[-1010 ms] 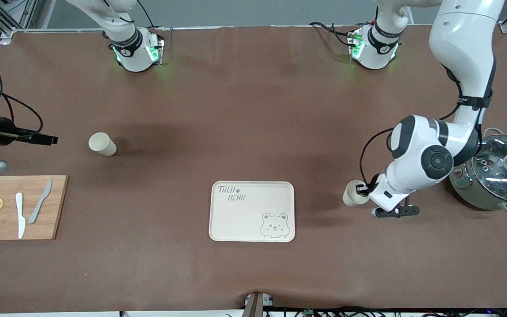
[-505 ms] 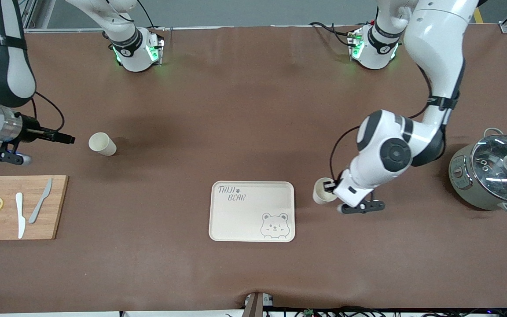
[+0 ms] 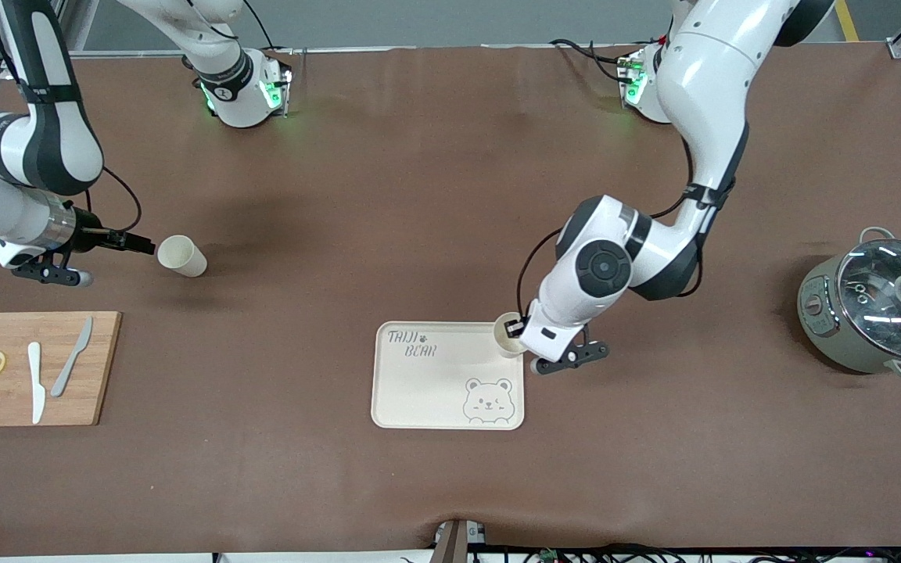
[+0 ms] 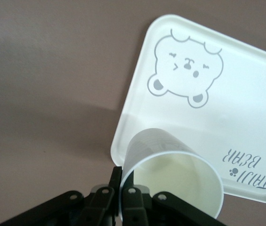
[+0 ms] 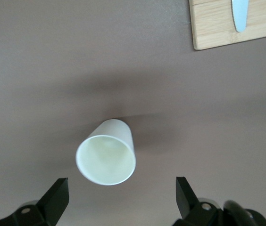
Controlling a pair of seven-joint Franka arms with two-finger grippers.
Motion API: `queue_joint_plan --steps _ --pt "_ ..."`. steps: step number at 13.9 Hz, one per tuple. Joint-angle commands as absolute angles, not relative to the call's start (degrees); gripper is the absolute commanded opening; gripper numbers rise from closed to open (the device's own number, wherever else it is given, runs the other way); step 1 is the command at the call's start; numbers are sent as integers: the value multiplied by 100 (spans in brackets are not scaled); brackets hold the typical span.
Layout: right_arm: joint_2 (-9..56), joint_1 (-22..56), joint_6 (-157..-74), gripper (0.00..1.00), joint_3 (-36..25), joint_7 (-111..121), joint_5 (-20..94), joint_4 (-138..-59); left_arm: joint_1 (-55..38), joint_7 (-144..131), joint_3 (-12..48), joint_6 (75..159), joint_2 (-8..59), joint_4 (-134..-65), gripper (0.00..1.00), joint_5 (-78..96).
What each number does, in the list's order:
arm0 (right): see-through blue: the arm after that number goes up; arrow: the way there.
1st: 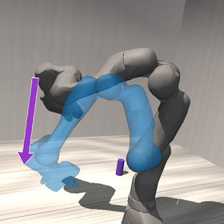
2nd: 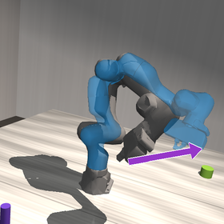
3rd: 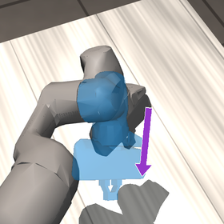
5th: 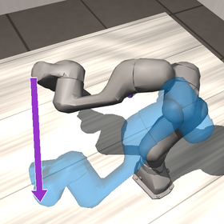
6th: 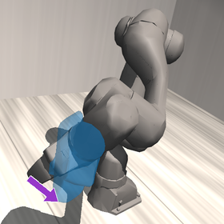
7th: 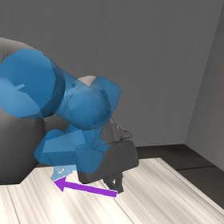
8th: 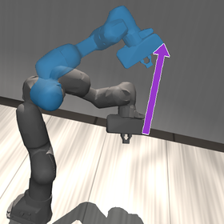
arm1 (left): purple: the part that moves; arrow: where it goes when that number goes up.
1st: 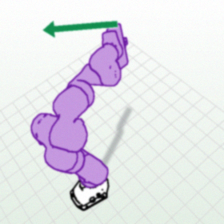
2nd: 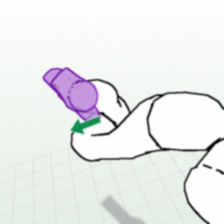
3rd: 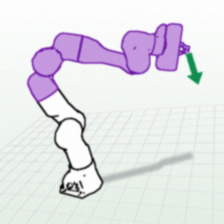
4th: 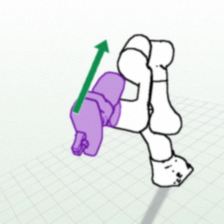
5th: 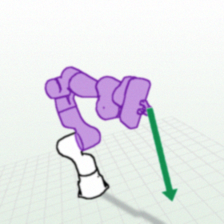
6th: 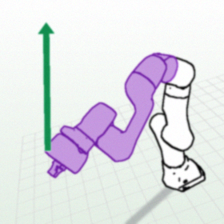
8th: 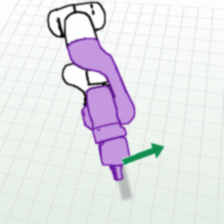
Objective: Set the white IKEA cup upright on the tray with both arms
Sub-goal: 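Carry the cup with the left gripper while the right gripper reaches the other cup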
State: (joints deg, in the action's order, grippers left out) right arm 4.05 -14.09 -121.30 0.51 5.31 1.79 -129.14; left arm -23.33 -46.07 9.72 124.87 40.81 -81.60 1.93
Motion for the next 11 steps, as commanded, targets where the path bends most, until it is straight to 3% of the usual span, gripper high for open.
queue_joint_plan --steps 1,4,9,11 --pt "167 -1582 -12532 100 141 791 158 -13490 -2399 -4798 896 12646 4385 -7901 0 299" --pt "185 -1582 -13023 100 141 791 149 -13859 -2417 -4834 896 13147 4604 -7849 0 299" --pt "360 -1591 -13508 100 141 791 149 -14019 -2496 -4852 870 13245 4825 -7778 0 281" --pt "561 -1591 -13657 100 141 774 149 -14019 -2496 -4852 870 13245 4817 -7778 20 281"
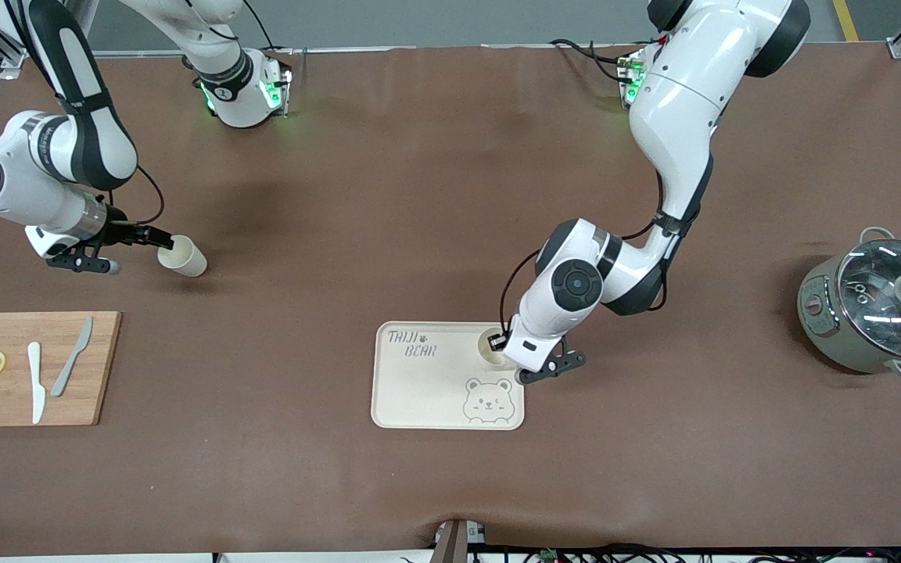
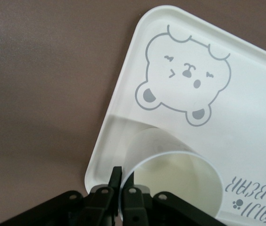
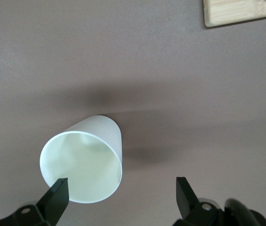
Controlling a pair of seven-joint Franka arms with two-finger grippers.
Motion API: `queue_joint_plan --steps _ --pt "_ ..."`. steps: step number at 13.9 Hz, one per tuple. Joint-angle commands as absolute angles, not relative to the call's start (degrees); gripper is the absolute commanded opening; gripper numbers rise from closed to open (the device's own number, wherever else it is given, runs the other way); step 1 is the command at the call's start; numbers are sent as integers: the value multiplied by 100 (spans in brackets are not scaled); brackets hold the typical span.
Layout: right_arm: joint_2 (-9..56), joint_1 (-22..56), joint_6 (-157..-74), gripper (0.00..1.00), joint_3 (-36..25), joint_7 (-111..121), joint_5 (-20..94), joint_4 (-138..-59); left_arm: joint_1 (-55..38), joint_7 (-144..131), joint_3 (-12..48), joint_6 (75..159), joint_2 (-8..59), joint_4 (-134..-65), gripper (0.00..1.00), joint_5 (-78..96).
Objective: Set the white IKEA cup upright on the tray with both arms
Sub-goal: 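Carry the cup with the left gripper while the right gripper reaches the other cup, then lower the cup onto the tray and open the left gripper, then withdraw the left gripper while the right gripper grasps the other cup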
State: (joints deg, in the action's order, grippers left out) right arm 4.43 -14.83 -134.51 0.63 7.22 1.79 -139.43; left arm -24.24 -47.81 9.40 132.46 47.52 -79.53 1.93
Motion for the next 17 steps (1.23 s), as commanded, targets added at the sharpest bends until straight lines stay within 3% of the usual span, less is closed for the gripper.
queue_joint_plan --steps 1,2,4,5,8,11,17 --pt "615 -1591 -13737 100 141 782 149 -14019 -2487 -4843 870 13245 4773 -7787 43 264" --pt "685 -1591 -13790 100 141 782 149 -14019 -2479 -4834 870 13236 4738 -7787 99 220" --pt "791 -1591 -13877 99 141 773 149 -14036 -2470 -4825 870 13210 4615 -7787 100 228" --pt "817 -1565 -13878 88 141 782 149 -14062 -2435 -4825 870 13175 4484 -7787 100 211" --pt "852 -1538 -13913 30 141 774 149 -14098 -2269 -4825 818 12720 3957 -7796 100 211" --pt "852 -1547 -13869 0 141 773 149 -14089 -1838 -4712 817 11781 3219 -7831 100 211" --pt "782 -1451 -13414 0 184 747 149 -13774 -924 -2798 835 9969 2225 -7849 100 -95"
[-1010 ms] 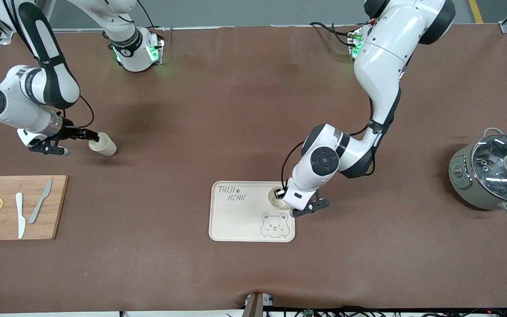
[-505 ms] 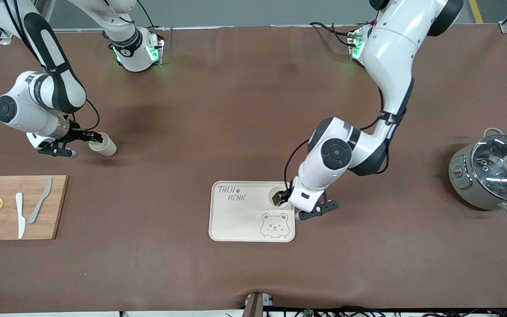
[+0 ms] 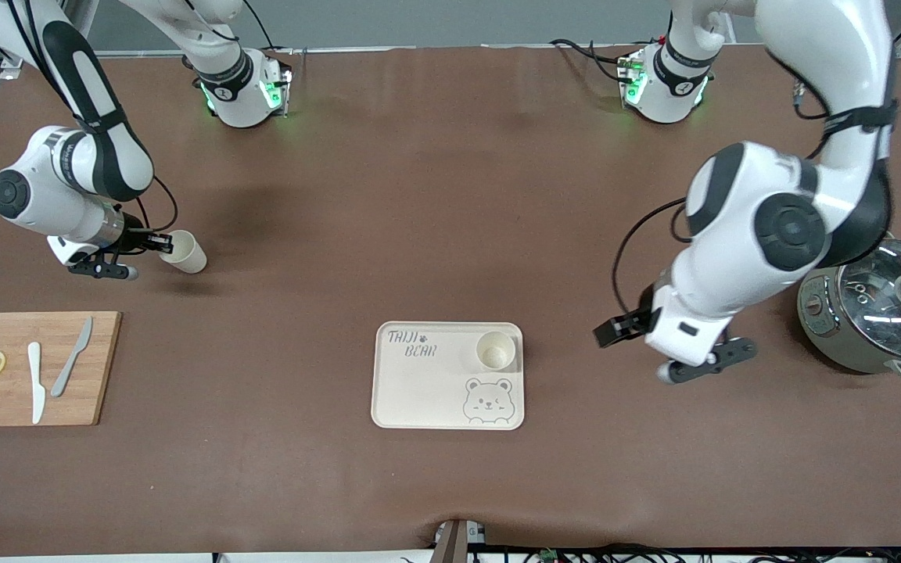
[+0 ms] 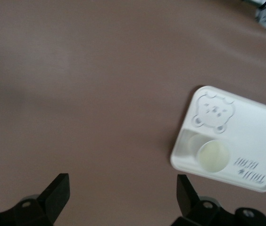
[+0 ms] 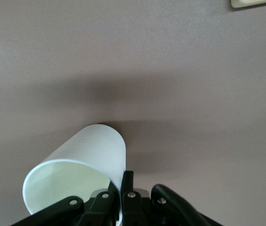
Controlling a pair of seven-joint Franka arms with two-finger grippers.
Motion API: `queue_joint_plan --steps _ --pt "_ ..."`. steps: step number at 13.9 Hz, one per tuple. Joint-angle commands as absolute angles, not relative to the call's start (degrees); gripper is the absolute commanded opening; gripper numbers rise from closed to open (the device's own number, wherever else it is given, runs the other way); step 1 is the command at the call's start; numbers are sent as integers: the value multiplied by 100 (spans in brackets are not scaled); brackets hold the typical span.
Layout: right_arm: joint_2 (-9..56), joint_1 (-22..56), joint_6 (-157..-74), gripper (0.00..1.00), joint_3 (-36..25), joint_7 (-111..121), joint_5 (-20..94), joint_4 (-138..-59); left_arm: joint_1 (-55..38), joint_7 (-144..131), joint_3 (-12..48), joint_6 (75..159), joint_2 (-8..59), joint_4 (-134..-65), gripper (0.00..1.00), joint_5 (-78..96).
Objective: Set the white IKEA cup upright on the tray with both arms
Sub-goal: 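Withdraw the left gripper while the right gripper grasps the other cup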
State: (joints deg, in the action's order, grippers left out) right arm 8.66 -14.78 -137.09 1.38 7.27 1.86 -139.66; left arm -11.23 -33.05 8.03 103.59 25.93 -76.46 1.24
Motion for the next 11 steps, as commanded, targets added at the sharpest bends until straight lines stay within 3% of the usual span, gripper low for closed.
queue_joint_plan --steps 1,4,7,11 --pt "782 -1363 -13151 0 185 721 149 -13564 -862 -2490 826 9767 2084 -7849 100 -131" --pt "791 -1100 -12290 0 185 634 176 -12844 -520 -1969 773 8897 1557 -7892 100 -281" --pt "870 -442 -11209 0 185 -260 185 -11833 -396 -1759 791 8692 846 -8348 100 -281" --pt "1291 350 -10986 0 185 -835 237 -10989 -378 -1187 774 8604 107 -8850 100 -536"
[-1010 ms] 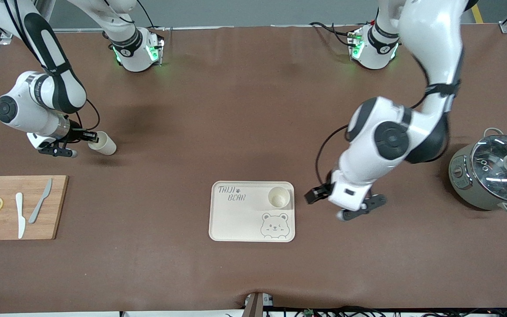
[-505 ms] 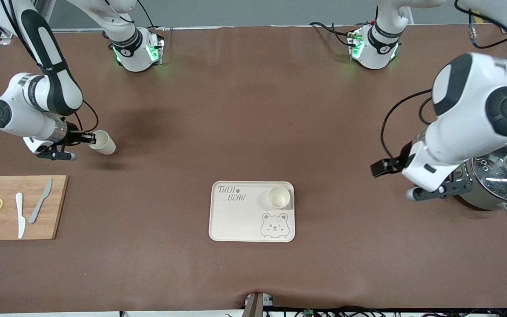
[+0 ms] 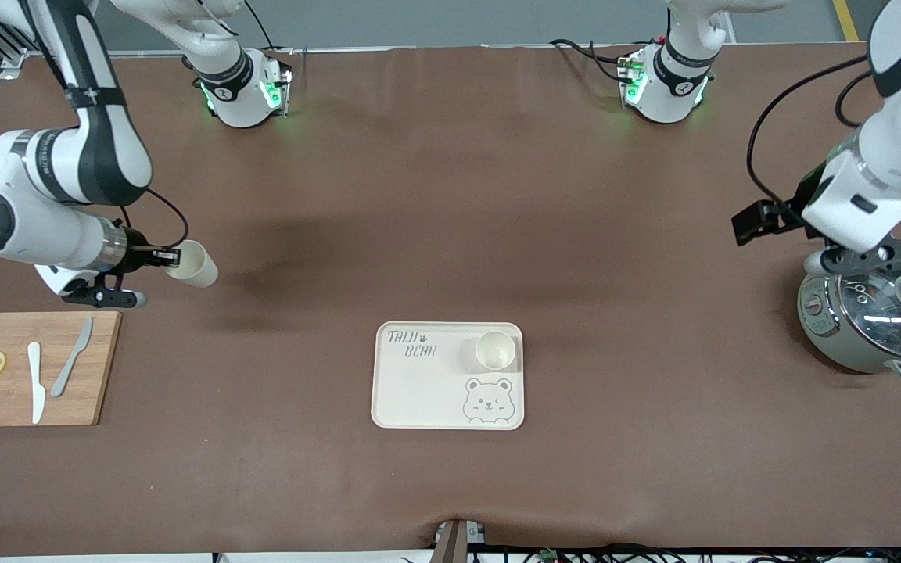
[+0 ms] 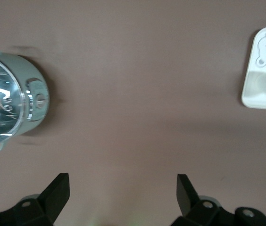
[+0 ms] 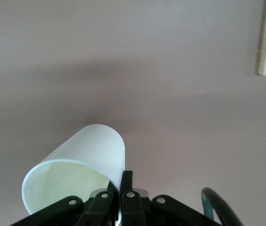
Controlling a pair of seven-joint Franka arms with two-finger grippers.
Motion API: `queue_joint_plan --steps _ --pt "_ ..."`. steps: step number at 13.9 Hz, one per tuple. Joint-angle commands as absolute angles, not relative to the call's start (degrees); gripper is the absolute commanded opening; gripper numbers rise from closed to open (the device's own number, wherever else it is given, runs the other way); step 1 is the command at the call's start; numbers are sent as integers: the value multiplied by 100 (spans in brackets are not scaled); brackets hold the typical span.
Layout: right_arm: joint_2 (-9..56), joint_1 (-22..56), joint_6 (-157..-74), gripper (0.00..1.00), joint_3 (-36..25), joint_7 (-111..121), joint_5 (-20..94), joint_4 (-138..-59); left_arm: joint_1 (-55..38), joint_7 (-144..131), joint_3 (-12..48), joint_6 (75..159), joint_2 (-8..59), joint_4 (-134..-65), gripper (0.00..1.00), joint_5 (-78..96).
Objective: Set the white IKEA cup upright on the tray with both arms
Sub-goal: 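Withdraw the left gripper while the right gripper grasps the other cup, then carry the second cup with the right gripper to the tray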
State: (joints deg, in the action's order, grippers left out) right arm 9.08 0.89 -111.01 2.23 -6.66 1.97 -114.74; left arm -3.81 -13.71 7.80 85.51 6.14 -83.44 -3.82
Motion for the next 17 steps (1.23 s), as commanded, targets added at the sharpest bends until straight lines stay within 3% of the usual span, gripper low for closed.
queue_joint_plan --steps 1,6,17 --pt "1431 534 -10925 0 185 -878 263 -10760 -334 -1160 773 8622 -25 -8955 100 -536" --pt "2160 1159 -10784 0 185 -1825 668 -9688 113 -300 765 9517 -755 -9877 100 -81" --pt "3726 2443 -10872 0 185 -4165 914 -8061 97 -475 800 9387 -571 -9571 100 -26"
